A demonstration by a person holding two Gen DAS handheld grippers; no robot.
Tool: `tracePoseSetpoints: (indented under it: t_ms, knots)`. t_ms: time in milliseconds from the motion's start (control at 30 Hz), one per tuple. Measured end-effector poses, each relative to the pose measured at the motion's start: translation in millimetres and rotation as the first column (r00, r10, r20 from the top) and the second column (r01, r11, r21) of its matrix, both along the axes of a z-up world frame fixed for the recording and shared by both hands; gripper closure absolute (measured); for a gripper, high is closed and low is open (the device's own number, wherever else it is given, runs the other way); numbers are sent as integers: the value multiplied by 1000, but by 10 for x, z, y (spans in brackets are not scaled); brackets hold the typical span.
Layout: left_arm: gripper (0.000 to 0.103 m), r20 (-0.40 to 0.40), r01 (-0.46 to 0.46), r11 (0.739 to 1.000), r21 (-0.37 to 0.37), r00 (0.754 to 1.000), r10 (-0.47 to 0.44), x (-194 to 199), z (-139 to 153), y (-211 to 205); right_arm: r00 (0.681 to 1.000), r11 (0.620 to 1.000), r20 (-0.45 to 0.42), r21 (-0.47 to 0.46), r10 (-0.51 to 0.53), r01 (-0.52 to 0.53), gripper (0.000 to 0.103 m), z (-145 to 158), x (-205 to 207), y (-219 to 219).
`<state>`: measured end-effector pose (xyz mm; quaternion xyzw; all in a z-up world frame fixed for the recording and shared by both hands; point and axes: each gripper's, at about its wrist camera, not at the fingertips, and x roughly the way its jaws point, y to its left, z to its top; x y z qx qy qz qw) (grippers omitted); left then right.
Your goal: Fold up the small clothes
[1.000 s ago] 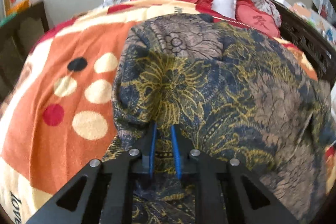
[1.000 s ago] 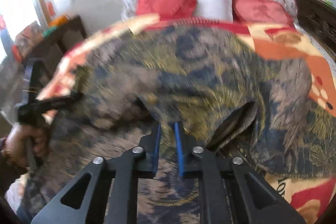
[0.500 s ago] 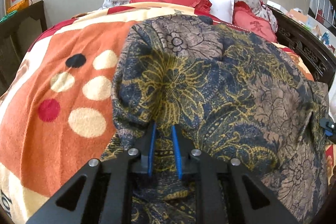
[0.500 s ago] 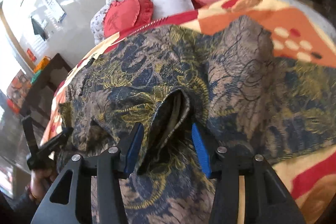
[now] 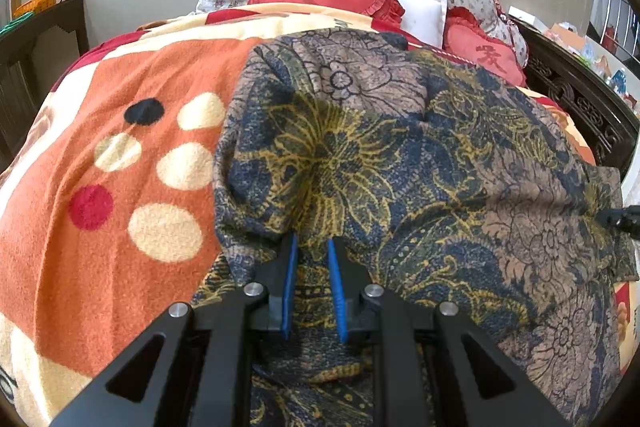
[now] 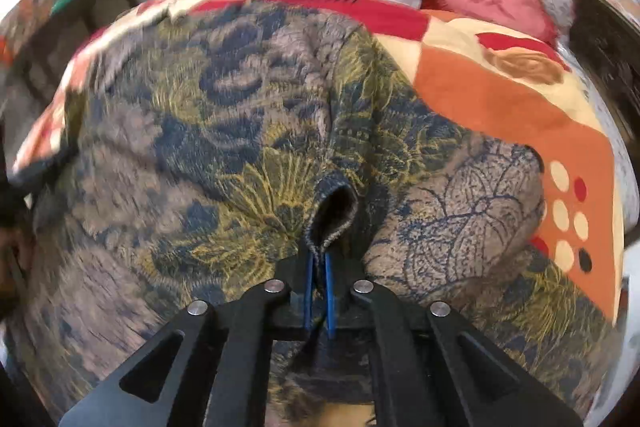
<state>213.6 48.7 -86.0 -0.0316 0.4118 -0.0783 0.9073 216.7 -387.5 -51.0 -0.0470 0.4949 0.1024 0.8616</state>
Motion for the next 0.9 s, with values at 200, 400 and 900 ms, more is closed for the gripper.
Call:
tracePoseSetpoints:
  t_ms: [200,400,900]
  knots:
    - [87,-1,-1,1000,0,1000,1,-5,-1,-3,951,966,172,39,-258,255,65,447,-291,-93]
    - [87,-1,-1,1000,-1,1000,1,0,1,-4,983,998,172,3,-63,63,65,55,-501,561]
    - [64,-54,-68,997,36,996,70,635,197,-13,939,953,163,43,-303,300,66,169,160,360]
